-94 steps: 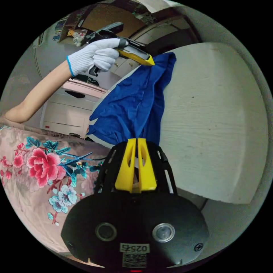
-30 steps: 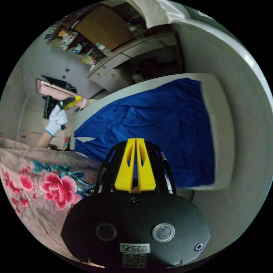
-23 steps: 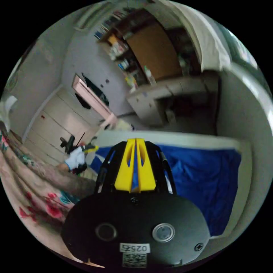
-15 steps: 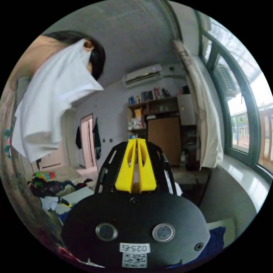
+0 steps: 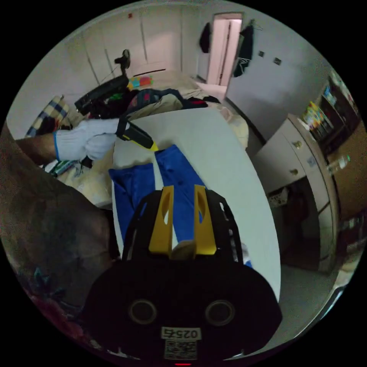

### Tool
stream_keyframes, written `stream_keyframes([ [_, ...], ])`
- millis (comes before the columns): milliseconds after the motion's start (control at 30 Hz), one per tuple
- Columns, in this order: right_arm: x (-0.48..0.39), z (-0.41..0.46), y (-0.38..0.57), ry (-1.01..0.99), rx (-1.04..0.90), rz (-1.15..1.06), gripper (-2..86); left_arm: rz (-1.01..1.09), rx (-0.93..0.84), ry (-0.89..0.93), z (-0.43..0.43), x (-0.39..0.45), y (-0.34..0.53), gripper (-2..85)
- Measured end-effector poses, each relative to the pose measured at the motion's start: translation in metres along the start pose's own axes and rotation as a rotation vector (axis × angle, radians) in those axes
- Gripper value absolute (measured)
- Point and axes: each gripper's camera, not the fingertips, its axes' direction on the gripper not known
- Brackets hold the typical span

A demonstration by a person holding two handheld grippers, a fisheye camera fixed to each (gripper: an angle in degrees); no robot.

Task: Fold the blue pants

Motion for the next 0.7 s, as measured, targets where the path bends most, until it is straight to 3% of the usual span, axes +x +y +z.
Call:
stream_keyframes([
  [200,-0.025,0.05,-0.082,-0.055,-0.1,-0.209,7.6,-0.08,0.021,0.097,-0.006,-0.015,-0.007,1.7],
  [700,-0.021,0.068,-0.206,-0.035,-0.188,-0.255,1.9,-0.115,-0.031,0.12,-0.018,-0.018,-0.017,-0.6],
])
